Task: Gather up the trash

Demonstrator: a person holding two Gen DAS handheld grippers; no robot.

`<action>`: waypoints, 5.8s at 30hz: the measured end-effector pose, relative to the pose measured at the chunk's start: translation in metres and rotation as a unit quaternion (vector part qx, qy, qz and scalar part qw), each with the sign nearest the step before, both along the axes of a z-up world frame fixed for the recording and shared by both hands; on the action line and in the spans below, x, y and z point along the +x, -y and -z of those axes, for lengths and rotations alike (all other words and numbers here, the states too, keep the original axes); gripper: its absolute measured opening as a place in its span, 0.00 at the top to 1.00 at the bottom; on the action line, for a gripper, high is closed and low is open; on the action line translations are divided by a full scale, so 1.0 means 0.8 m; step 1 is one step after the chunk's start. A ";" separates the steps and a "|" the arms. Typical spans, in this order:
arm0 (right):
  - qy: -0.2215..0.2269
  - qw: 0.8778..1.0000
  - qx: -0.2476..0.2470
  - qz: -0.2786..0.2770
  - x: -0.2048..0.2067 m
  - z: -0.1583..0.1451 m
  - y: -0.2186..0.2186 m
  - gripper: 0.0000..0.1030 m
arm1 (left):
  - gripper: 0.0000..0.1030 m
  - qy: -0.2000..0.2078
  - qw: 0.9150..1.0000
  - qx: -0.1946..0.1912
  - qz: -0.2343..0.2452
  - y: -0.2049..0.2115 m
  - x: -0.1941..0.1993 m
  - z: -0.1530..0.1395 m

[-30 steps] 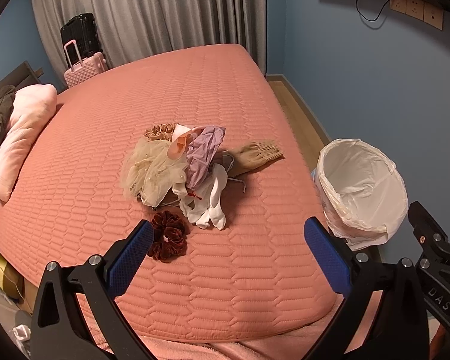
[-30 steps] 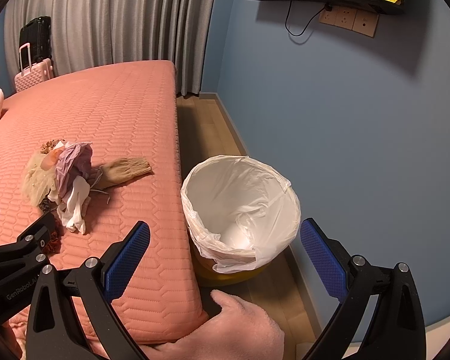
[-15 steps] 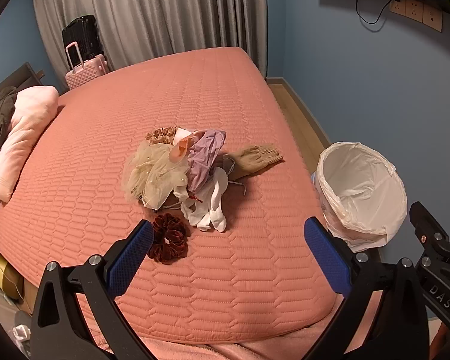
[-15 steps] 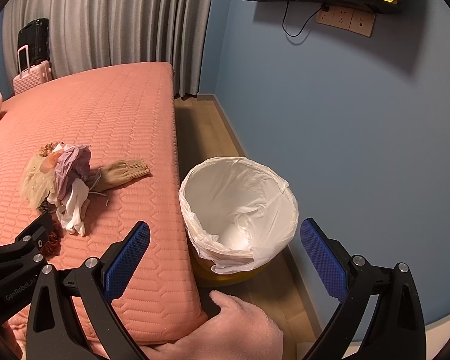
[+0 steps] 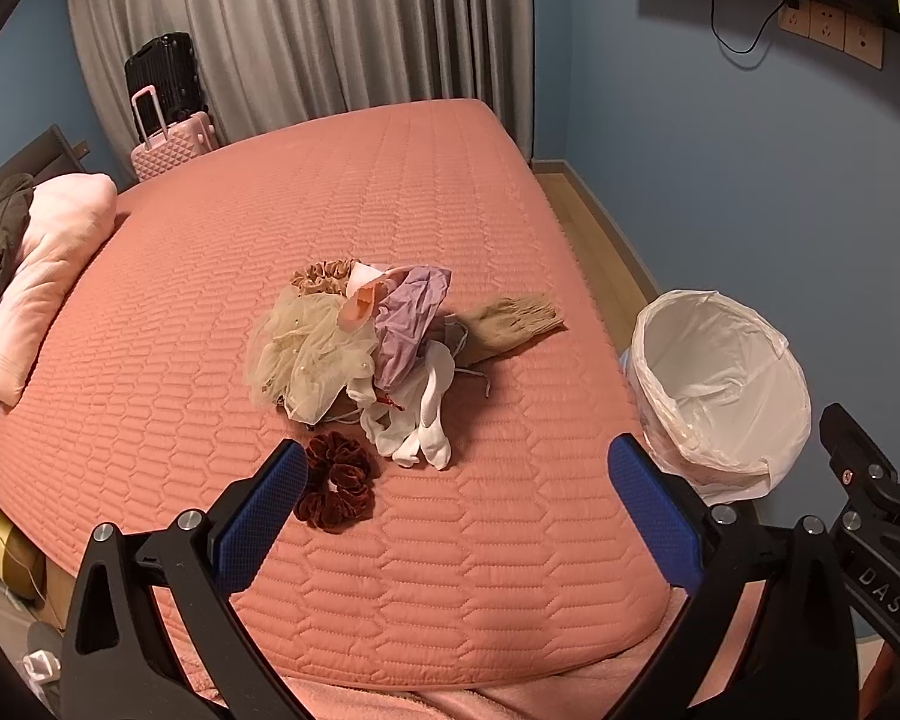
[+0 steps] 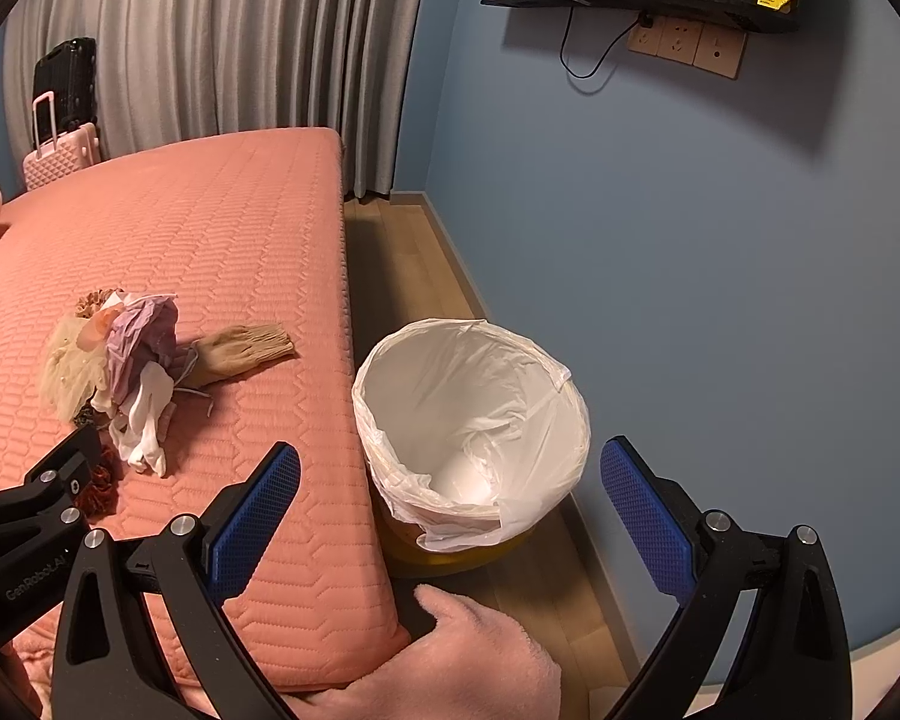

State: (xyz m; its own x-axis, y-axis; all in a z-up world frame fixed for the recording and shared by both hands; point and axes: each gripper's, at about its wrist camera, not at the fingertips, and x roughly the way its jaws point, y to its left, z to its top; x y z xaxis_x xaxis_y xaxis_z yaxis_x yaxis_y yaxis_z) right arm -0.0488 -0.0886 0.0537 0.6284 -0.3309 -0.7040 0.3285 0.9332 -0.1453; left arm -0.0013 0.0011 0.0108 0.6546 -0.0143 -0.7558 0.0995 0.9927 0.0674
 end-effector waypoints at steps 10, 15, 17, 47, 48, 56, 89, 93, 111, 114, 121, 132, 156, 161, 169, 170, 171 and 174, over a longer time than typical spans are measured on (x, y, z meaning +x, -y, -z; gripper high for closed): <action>0.003 1.000 -0.003 0.003 0.000 -0.003 0.000 0.06 | 0.07 0.001 1.000 0.000 0.000 0.000 -0.001 -0.001; 0.004 1.000 -0.004 0.003 0.000 -0.004 -0.001 0.06 | 0.07 0.002 1.000 -0.001 0.000 0.001 0.001 -0.002; 0.005 1.000 -0.004 0.003 0.000 -0.005 -0.001 0.06 | 0.07 0.003 1.000 -0.002 0.000 0.001 0.001 -0.003; 0.008 1.000 -0.012 0.005 0.002 -0.013 -0.004 0.06 | 0.07 -0.004 1.000 -0.021 -0.003 -0.011 0.002 -0.001; 0.009 1.000 -0.012 0.005 0.003 -0.013 -0.005 0.06 | 0.07 -0.003 1.000 -0.023 -0.003 -0.012 0.002 0.000; 0.013 1.000 -0.004 0.004 0.006 -0.015 -0.013 0.06 | 0.07 0.009 1.000 -0.027 0.011 -0.016 0.001 0.000; 0.011 0.999 0.034 -0.016 0.062 0.007 -0.067 0.06 | 0.07 -0.032 0.997 -0.072 -0.010 -0.105 0.061 0.053; 0.004 0.998 0.057 -0.030 0.083 0.022 -0.087 0.06 | 0.07 -0.050 0.995 -0.079 -0.032 -0.140 0.078 0.076; -0.020 0.985 0.124 -0.121 0.197 0.076 -0.193 0.20 | 0.54 -0.186 0.963 -0.188 -0.052 -0.211 0.122 0.194; -0.030 0.981 0.131 -0.137 0.219 0.085 -0.208 0.34 | 0.67 -0.190 0.962 -0.190 -0.038 -0.199 0.123 0.196; -0.073 0.969 0.179 -0.156 0.252 0.125 -0.222 0.88 | 0.84 -0.193 0.961 -0.195 -0.034 -0.191 0.118 0.199; -0.021 0.963 0.201 -0.177 0.206 0.061 -0.210 0.97 | 0.85 -0.118 0.968 -0.221 -0.002 -0.199 0.091 0.099; 0.113 0.975 0.172 -0.088 0.093 -0.090 -0.044 0.97 | 0.85 -0.037 0.963 -0.225 0.144 -0.083 0.074 -0.045; 0.116 0.978 0.165 -0.059 0.087 -0.086 -0.010 0.97 | 0.85 -0.042 0.961 -0.212 0.171 -0.036 0.084 -0.048; 0.104 0.980 0.171 -0.022 0.088 -0.066 0.052 0.97 | 0.85 -0.054 0.952 -0.201 0.223 0.033 0.095 -0.042; 0.101 0.980 0.169 -0.017 0.089 -0.062 0.060 0.97 | 0.85 -0.057 0.950 -0.203 0.230 0.044 0.098 -0.041; 0.099 0.981 0.167 -0.014 0.089 -0.059 0.066 0.97 | 0.85 -0.058 0.949 -0.202 0.234 0.053 0.101 -0.039; 0.092 0.982 0.165 -0.005 0.091 -0.052 0.085 0.96 | 0.85 -0.061 0.946 -0.198 0.250 0.080 0.106 -0.035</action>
